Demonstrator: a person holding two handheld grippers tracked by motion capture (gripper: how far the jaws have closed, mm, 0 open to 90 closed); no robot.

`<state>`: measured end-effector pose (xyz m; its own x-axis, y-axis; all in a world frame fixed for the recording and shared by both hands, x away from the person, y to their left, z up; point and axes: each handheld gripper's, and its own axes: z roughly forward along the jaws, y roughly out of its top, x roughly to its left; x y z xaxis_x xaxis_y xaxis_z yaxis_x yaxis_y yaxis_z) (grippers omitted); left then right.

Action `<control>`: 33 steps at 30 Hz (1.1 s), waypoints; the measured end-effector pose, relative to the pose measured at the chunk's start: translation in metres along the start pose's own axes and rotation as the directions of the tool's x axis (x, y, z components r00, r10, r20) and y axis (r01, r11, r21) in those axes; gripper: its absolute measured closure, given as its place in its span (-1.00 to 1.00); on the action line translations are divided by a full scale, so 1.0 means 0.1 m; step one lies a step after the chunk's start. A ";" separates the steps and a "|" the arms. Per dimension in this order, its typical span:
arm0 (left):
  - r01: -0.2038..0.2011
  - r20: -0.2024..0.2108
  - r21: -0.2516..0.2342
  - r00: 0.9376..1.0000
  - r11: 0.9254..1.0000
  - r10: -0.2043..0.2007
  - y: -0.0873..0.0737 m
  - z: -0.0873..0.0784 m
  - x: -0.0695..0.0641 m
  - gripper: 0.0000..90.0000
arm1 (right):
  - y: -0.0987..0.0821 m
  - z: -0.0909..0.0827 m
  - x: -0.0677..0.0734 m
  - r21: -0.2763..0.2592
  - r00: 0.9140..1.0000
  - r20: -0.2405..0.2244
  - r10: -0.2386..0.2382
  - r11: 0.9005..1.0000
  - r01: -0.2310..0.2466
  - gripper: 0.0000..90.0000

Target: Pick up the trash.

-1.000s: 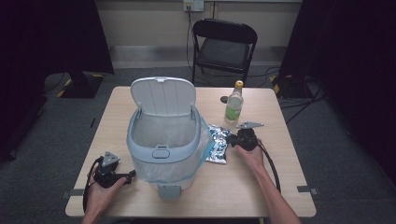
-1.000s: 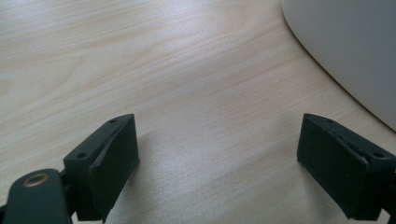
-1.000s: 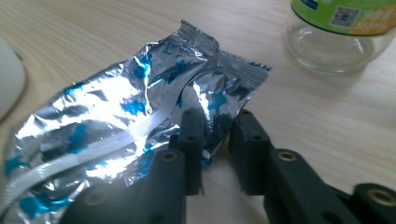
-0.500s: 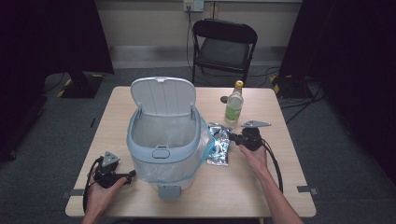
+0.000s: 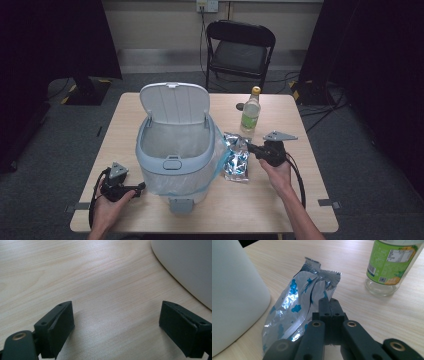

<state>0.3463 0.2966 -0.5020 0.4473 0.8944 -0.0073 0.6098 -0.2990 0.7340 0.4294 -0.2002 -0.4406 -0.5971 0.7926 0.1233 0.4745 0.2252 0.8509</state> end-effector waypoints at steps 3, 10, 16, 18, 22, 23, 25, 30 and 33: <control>0.001 0.000 -0.001 1.000 1.000 -0.001 0.00 0.00 0.00 -0.73 | 0.03 -0.08 0.03 -0.016 1.000 0.006 -0.002 1.000 0.002 1.00; 0.000 0.000 0.000 1.000 1.000 0.000 0.00 0.00 0.00 -0.73 | 0.05 -0.26 0.06 -0.045 1.000 0.014 0.002 0.999 -0.002 1.00; 0.002 0.000 -0.002 1.000 1.000 -0.002 0.00 0.00 0.00 -0.73 | 0.07 -0.43 0.11 -0.062 1.000 0.012 -0.005 0.998 0.006 1.00; 0.001 0.000 -0.001 1.000 1.000 -0.001 0.00 0.00 0.00 -0.73 | 0.08 -0.47 0.12 -0.068 1.000 0.010 -0.006 0.998 0.006 1.00; 0.000 0.000 0.000 1.000 1.000 0.000 0.00 0.00 0.00 -0.73 | 0.12 -0.58 0.17 -0.076 1.000 0.008 -0.014 0.997 0.015 1.00; 0.001 0.000 -0.001 1.000 1.000 -0.001 0.00 0.00 0.00 -0.73 | 0.13 -0.62 0.18 -0.080 1.000 0.011 -0.019 0.997 0.020 1.00; -0.001 0.000 0.000 1.000 1.000 0.001 0.00 0.00 0.00 -0.73 | 0.15 -0.68 0.19 -0.091 1.000 0.008 -0.016 0.996 0.017 1.00; 0.001 0.000 -0.001 1.000 1.000 -0.001 0.00 0.00 0.00 -0.73 | 0.22 -0.82 0.24 -0.112 1.000 -0.001 -0.028 0.993 0.028 1.00; 0.001 0.000 -0.001 1.000 1.000 -0.001 0.00 0.00 0.00 -0.73 | 0.27 -0.90 0.27 -0.126 0.999 -0.004 -0.040 0.991 0.039 1.00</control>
<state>0.3464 0.2966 -0.5020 0.4465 0.8947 -0.0083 0.6096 -0.2974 0.7348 0.3679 -0.2233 -0.3686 -0.6185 0.7804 0.0915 0.3656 0.1827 0.9127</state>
